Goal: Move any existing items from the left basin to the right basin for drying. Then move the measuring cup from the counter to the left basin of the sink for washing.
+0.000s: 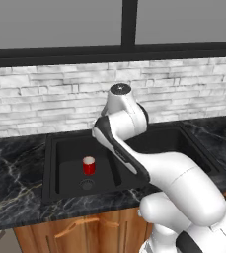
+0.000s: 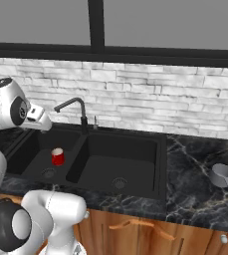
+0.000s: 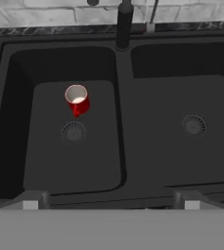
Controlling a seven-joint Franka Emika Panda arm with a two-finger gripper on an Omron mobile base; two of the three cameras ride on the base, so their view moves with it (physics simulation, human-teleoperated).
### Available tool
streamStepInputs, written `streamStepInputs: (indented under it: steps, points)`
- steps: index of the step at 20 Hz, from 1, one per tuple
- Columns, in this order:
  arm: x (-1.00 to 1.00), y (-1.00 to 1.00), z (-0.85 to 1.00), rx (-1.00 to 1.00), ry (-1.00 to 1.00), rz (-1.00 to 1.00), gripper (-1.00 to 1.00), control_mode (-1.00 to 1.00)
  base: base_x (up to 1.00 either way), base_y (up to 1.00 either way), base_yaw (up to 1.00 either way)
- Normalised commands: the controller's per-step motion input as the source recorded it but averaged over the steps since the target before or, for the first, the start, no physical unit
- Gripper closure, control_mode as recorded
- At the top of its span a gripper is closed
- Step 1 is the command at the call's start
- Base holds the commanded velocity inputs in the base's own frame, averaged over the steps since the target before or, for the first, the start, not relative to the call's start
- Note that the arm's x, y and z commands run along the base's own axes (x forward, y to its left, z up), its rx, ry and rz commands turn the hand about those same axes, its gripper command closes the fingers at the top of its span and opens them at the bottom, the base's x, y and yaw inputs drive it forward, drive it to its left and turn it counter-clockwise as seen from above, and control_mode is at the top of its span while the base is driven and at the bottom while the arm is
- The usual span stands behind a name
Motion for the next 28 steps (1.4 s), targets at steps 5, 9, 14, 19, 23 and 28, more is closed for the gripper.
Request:
streamStepInputs:
  steps: [5, 9, 14, 19, 23, 28]
  points:
    - [0.00, 0.09, -0.14, 0.00, 0.00, 0.00, -1.00, -1.00, 0.00, 0.00, 0.00]
    - [0.05, 0.08, -0.25, 0.00, 0.00, 0.00, -1.00, -1.00, 0.00, 0.00, 0.00]
    - [0.14, 0.12, -0.24, 0.00, 0.00, 0.00, -1.00, -1.00, 0.00, 0.00, 0.00]
    - [0.23, 0.15, -0.28, 0.00, 0.00, 0.00, -1.00, -1.00, 0.00, 0.00, 0.00]
    - [0.26, 0.16, -0.28, 0.00, 0.00, 0.00, -1.00, -1.00, 0.00, 0.00, 0.00]
    - [0.23, 0.13, -0.30, 0.00, 0.00, 0.00, -1.00, -1.00, 0.00, 0.00, 0.00]
